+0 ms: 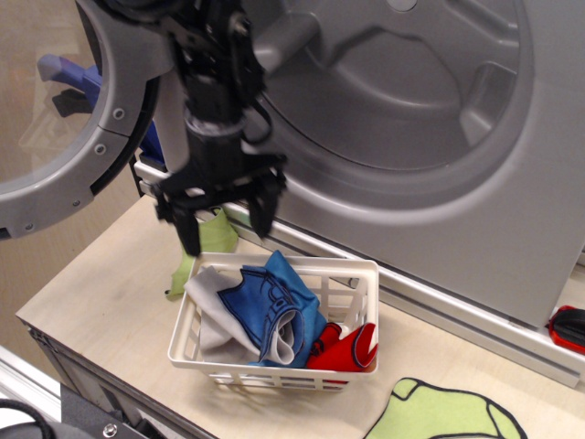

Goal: Put clothes in laundry machine

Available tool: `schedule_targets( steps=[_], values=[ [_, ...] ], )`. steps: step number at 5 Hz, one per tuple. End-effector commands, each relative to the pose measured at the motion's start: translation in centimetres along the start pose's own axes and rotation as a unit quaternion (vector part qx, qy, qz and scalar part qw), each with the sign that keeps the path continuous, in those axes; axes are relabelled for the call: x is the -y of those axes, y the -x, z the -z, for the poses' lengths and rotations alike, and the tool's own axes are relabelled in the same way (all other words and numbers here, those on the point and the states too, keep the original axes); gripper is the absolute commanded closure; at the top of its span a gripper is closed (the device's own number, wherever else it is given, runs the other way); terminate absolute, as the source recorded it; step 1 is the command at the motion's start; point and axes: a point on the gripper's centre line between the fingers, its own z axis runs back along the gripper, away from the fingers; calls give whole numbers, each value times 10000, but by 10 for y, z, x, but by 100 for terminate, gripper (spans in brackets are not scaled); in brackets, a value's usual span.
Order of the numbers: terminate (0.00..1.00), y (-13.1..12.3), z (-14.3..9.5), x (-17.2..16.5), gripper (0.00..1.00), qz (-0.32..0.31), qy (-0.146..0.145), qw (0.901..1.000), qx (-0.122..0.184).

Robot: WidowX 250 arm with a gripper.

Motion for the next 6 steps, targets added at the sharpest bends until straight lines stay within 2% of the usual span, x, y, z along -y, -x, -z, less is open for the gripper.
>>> schedule_targets(
  steps=[1,2,3,4,6],
  values=[
    [0,39,-12,8,0,-142,340,9993,-69],
    [0,47,0,13,0,-165,329,9993,108],
    [0,50,15,19,0,-251,527,9982,102],
    [0,51,26,25,0,-268,510,9982,187],
    [0,46,44,23,0,-327,252,9987,282]
  ],
)
